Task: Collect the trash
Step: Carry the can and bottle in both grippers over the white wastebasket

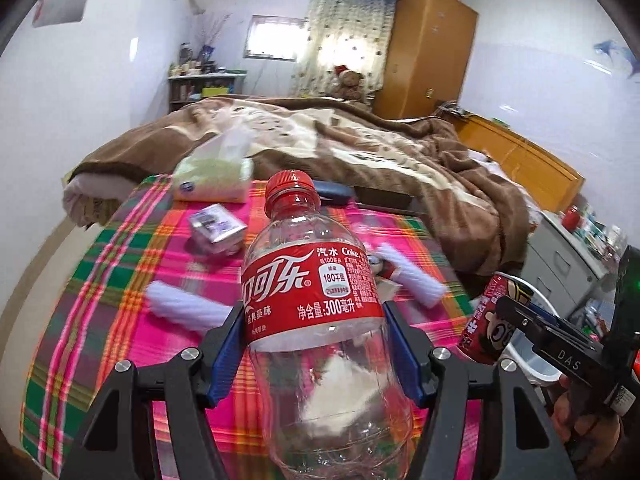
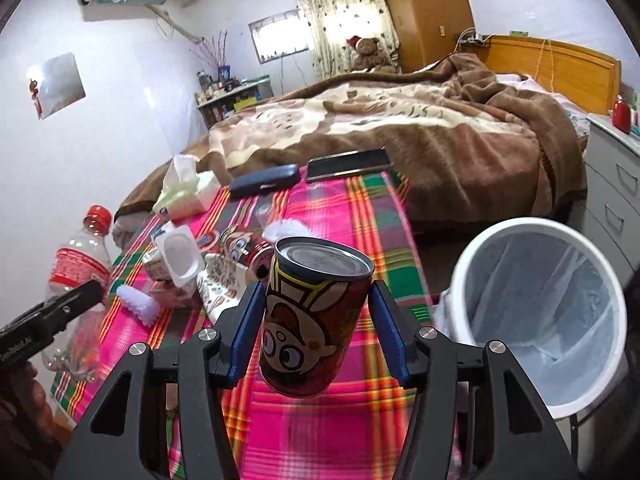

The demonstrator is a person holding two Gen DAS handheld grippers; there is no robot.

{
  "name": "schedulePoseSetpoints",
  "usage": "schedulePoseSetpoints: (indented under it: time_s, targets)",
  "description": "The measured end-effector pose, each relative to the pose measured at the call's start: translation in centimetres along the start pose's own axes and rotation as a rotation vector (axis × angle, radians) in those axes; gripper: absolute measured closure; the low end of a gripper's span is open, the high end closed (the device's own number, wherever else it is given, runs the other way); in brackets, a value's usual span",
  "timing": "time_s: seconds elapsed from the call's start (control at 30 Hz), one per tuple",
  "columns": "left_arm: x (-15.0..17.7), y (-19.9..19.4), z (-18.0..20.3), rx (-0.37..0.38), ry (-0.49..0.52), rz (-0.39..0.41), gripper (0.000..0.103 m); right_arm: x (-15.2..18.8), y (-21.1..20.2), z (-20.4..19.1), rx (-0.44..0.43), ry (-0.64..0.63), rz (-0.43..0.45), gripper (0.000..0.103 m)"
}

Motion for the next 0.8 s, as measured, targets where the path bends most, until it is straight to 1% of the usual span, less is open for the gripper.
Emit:
schedulePoseSetpoints:
  time_s: [0.33, 0.4, 0.53, 0.67, 0.8]
  targets:
    - [-0.7, 1.7, 9.4, 0.099, 0.108, -0.004, 0.038, -1.4, -2.2, 5.9, 0.089, 0.05, 0.046, 0.048]
    - [-0.5, 2.4, 11.6, 0.129, 0.132, -0.02, 0.038, -1.6, -2.5, 7.4, 0.114, 0.058, 0.05, 0.048]
    - [-0.1, 3.8, 15.7, 0.174, 0.179, -0.049, 0.038, -1.5, -3.0, 10.0, 0.154, 0.076, 0.049, 0.048]
    - [0.5, 4.8, 19.8, 0.205, 0.237, -0.054, 0.038, -1.5, -3.4, 12.8, 0.194, 0.099, 0.045, 0.048]
    - [1.0, 5.9, 23.8, 0.266, 0.278, -0.074, 0.038, -1.2, -3.2, 15.4, 0.217, 0.124, 0.027, 0.048]
Point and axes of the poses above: each gripper's, at about its wrist camera, not at the fingertips, and y roughly the way its jaws point, z to its right, x to its underside, the point moved 10 cm from there along y, roughly the way its jaws point, and after that the axes turned 2 degrees about -z, right-handed, at the moved point
